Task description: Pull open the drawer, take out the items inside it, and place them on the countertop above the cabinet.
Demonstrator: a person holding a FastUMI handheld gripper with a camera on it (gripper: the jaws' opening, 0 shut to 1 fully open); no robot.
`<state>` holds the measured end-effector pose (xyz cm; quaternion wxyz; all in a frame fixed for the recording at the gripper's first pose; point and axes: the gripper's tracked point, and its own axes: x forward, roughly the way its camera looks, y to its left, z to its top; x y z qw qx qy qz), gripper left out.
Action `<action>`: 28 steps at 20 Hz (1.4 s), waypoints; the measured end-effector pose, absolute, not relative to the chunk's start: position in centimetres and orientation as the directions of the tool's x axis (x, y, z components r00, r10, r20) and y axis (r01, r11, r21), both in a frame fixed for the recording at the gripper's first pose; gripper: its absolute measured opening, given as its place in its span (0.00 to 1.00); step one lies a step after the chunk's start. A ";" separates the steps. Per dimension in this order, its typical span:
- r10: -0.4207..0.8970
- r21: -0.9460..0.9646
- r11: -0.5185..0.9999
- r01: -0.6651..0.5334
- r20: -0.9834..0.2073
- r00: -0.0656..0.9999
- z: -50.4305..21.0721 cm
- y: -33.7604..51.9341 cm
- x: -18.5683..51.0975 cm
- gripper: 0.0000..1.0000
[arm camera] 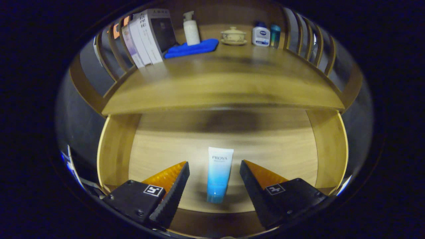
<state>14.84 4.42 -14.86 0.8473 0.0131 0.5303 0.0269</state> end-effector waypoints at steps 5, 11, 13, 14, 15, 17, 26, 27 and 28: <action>0.008 0.007 1.000 -0.003 -0.941 0.337 -17.3 4.3 13.4 0.92; -0.018 0.000 0.998 0.060 -0.956 0.291 -19.1 3.7 12.8 0.67; -0.011 0.008 0.998 0.060 -0.955 0.296 -19.1 3.6 12.8 0.50; -0.008 0.010 0.998 0.057 -0.955 0.296 -18.9 3.5 12.6 0.48; 0.004 0.019 0.999 0.045 -0.953 0.302 -18.6 3.7 12.5 0.45; 0.021 0.034 0.999 0.034 -0.947 0.321 -17.5 3.8 12.0 0.44; 0.091 0.095 0.995 -0.011 -0.898 0.430 -9.7 3.6 11.8 0.44; 0.093 0.095 0.995 -0.017 -0.890 0.446 -8.7 3.6 12.0 0.44; 0.094 0.095 0.995 -0.023 -0.883 0.460 -7.8 3.6 12.2 0.44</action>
